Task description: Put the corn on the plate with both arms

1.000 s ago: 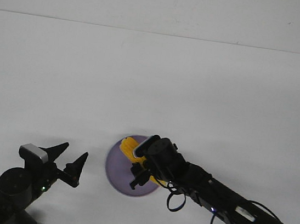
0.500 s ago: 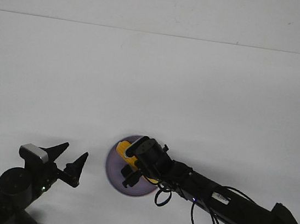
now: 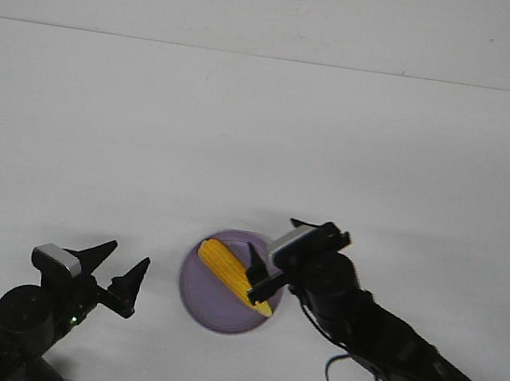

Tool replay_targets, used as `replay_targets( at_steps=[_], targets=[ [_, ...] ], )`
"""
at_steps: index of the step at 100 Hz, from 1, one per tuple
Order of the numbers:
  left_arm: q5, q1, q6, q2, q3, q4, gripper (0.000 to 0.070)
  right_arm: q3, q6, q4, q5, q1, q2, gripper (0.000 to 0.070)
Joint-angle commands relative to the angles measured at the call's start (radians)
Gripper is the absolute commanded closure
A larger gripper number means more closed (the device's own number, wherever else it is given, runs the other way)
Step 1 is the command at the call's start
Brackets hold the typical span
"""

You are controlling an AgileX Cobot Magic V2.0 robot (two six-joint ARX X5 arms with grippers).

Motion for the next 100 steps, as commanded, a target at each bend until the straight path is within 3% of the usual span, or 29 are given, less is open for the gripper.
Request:
replay_targets(
  at_steps=[1,20,38,41,45,49,54,56,100],
  targets=[
    [0.001,-0.005,0.003,0.003,0.006,0.010,0.0196,0.004,-0.037,-0.037,0.109,0.008,-0.094,0.0131],
    [0.001,-0.005,0.003,0.003,0.006,0.010,0.0197,-0.105,-0.022,-0.108,0.305,0.008,-0.392,0.0131],
    [0.001,-0.005,0.003,0.003,0.006,0.009,0.0205,-0.280,0.007,-0.146,0.355,0.008,-0.626,0.0153],
    [0.001,-0.005,0.003,0.003,0.006,0.010,0.0224,-0.303,0.011,-0.147,0.351,0.008,-0.657,0.0191],
    [0.001,-0.005,0.003,0.003,0.006,0.009,0.0307,-0.327,0.017,-0.152,0.348,0.008,-0.689,0.0282],
    [0.001,-0.005,0.006,0.003,0.006,0.009,0.0450,-0.346,0.021,-0.155,0.347,0.008,-0.714,0.0429],
    [0.000,-0.005,0.008,0.003,0.006,0.009,0.0681,-0.359,0.029,-0.173,0.342,0.008,-0.735,0.0646],
    [0.000,-0.005,0.008,0.003,0.006,0.009,0.0700,-0.360,0.029,-0.183,0.339,0.008,-0.739,0.0700],
    [0.000,-0.005,0.006,-0.004,0.007,0.010,0.0685,-0.360,0.030,-0.203,0.341,0.008,-0.742,0.0696]
  ],
)
